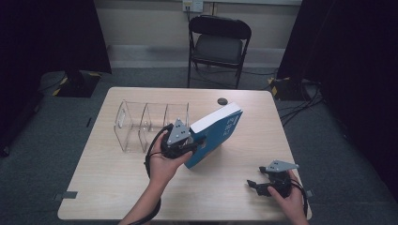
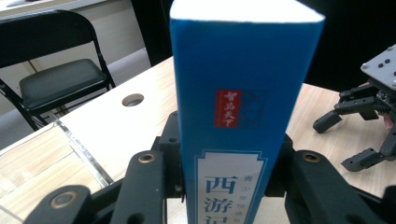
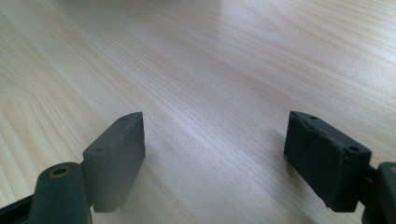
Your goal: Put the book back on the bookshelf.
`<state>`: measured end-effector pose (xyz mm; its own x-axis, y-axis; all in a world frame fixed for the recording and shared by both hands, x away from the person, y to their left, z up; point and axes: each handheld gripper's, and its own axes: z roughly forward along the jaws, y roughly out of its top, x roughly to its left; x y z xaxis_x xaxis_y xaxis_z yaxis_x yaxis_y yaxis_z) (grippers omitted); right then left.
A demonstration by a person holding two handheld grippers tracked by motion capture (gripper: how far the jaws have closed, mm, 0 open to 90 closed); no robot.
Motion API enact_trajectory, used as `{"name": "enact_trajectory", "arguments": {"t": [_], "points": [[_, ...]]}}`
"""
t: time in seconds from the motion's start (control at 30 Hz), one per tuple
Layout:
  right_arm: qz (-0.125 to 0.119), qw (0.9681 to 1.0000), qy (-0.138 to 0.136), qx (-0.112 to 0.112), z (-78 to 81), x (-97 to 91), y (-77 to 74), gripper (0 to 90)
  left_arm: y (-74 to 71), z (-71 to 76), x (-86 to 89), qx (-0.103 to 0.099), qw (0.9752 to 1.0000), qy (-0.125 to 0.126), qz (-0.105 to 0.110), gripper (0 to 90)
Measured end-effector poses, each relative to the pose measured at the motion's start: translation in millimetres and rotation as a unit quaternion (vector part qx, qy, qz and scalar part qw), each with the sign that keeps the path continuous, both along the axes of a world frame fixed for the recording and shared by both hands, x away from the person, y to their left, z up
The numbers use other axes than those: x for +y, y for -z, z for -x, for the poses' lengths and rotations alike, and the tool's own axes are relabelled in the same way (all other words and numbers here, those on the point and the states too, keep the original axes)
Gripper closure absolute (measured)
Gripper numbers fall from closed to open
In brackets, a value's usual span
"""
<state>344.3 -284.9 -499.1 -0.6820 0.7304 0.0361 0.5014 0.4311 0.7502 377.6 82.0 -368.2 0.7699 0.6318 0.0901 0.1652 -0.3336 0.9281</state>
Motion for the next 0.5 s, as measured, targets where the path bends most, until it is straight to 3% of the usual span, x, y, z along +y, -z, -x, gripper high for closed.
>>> {"name": "enact_trajectory", "arguments": {"t": [0.5], "points": [[-0.005,1.0,0.0,0.002,-0.6,-1.0,0.1,19.7,-0.1,-6.3,9.8,0.012,0.9998,-0.01,0.008,61.9]]}}
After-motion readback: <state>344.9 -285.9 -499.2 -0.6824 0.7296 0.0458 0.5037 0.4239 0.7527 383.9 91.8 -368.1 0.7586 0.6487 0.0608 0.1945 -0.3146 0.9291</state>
